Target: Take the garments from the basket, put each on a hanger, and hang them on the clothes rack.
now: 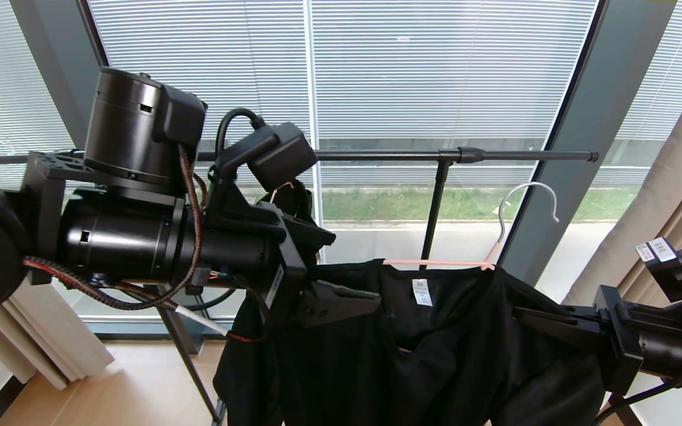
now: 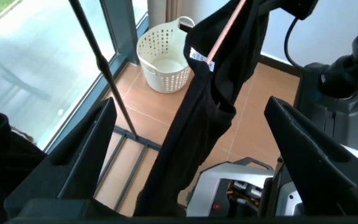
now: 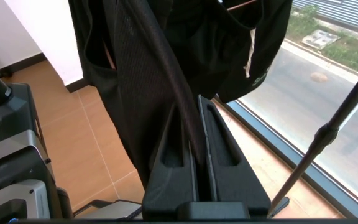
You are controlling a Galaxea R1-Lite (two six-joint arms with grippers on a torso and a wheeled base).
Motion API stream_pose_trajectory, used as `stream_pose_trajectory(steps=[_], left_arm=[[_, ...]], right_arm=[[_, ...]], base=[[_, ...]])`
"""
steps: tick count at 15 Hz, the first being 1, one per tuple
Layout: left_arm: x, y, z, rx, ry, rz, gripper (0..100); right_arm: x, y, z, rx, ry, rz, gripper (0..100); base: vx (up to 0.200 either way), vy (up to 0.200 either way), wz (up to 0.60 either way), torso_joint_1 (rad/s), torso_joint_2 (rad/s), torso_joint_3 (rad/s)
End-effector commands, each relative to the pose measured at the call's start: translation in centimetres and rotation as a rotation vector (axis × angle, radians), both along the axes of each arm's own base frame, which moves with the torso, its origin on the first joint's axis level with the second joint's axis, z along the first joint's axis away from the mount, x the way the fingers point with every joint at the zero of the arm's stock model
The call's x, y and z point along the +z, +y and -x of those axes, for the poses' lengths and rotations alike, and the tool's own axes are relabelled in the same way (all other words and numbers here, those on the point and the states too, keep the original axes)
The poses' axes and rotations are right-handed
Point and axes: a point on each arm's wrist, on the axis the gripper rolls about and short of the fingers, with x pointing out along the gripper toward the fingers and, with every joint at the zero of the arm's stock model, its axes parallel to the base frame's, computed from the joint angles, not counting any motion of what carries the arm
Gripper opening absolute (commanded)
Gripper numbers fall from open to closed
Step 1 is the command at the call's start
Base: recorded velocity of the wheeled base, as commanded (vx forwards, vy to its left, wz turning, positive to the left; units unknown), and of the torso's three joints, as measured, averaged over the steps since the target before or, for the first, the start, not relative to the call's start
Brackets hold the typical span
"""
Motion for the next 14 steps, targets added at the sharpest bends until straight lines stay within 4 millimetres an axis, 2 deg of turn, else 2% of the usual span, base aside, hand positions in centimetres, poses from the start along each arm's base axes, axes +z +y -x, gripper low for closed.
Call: stream_pose_trajectory(steps=[1,4,10,11,14], left_arm=[[-1.0,-0.7,-0.2,-0.024,0.011,-0.026,100],[-2.2,-1.2,-0.2,-0.055,0.011,-0.064,100],[-2.5,-1.3,-0.3,-0.051,0.017,-0.071,100],[-2.6,-1.3,-0.3,-0.051,0.02,-0.074,0],[-2.8,-1.5,0.1,-0.048,0.019,-0.088,0]], right_arm=[[0.0,0.0,0.0,0.001,-0.003,0.0,0],[0.1,0.0,0.2,0.002,-0.007,0.001,0],[0.2,0.2,0.6,0.019,-0.025,0.006,0],[0.2,0.2,0.6,0.019,-0.026,0.006,0],[0.3,0.2,0.6,0.02,-0.031,0.005,0]], base=[[0.0,0.0,0.0,0.0,0.0,0.0],[0.0,0.0,0.0,0.0,0.0,0.0],[0.0,0.0,0.0,0.0,0.0,0.0],[0.0,0.0,0.0,0.0,0.0,0.0],[0.0,0.0,0.0,0.0,0.0,0.0]])
